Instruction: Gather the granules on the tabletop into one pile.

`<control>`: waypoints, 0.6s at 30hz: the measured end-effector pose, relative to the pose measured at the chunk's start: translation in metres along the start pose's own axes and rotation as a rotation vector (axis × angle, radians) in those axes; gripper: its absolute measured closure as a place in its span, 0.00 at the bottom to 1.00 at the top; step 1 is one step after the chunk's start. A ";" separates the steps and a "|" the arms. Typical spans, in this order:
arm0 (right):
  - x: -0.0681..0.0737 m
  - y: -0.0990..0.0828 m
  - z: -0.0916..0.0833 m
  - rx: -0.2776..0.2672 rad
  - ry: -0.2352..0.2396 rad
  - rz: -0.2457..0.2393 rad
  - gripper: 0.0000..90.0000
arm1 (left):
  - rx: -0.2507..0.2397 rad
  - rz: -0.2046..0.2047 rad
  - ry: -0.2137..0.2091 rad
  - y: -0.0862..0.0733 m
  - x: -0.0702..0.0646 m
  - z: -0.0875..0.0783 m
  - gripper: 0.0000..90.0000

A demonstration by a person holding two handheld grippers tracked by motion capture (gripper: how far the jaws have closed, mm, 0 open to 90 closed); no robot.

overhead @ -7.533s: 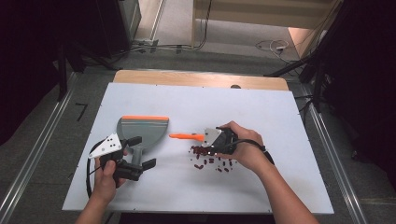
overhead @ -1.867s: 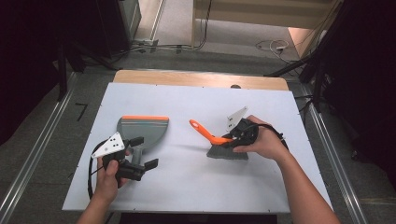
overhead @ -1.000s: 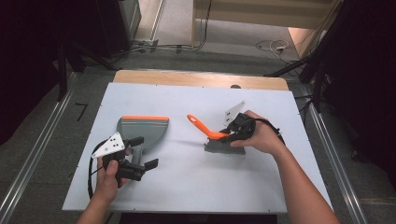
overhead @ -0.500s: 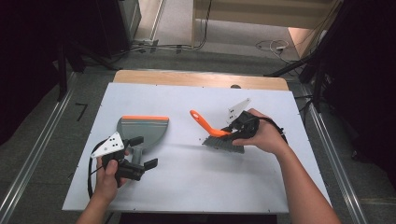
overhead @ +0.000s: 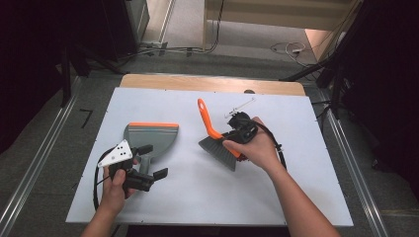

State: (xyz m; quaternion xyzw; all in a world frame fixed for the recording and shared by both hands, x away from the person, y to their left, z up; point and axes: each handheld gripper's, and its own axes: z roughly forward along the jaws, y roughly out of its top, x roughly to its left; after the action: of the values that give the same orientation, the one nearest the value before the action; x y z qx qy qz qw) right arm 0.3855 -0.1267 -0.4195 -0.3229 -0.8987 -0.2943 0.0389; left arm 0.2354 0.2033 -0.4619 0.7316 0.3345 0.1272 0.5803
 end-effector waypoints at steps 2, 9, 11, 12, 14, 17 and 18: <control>-0.004 0.003 0.011 0.016 0.016 0.071 0.76 | -0.001 -0.001 -0.002 0.000 0.000 -0.001 0.00; -0.032 0.000 0.030 0.048 0.017 0.224 0.75 | -0.007 -0.003 0.000 0.000 0.002 -0.003 0.00; -0.037 -0.002 0.028 0.053 0.014 0.238 0.75 | -0.007 -0.004 0.002 0.000 0.002 -0.003 0.00; -0.038 -0.003 0.027 0.052 0.006 0.241 0.75 | -0.005 -0.003 0.000 0.000 0.002 -0.003 0.00; -0.040 -0.005 0.024 0.050 -0.015 0.242 0.75 | -0.006 0.001 0.000 0.000 0.001 -0.003 0.00; -0.044 -0.010 0.018 0.046 -0.038 0.255 0.75 | -0.007 0.001 0.000 0.000 0.000 -0.002 0.00; -0.046 -0.012 0.016 0.044 -0.039 0.257 0.75 | -0.007 0.001 -0.001 0.001 0.000 -0.002 0.00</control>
State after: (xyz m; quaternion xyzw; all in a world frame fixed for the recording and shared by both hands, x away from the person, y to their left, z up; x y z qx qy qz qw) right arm 0.4167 -0.1507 -0.4510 -0.4402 -0.8567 -0.2606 0.0657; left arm 0.2342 0.2051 -0.4607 0.7298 0.3336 0.1283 0.5827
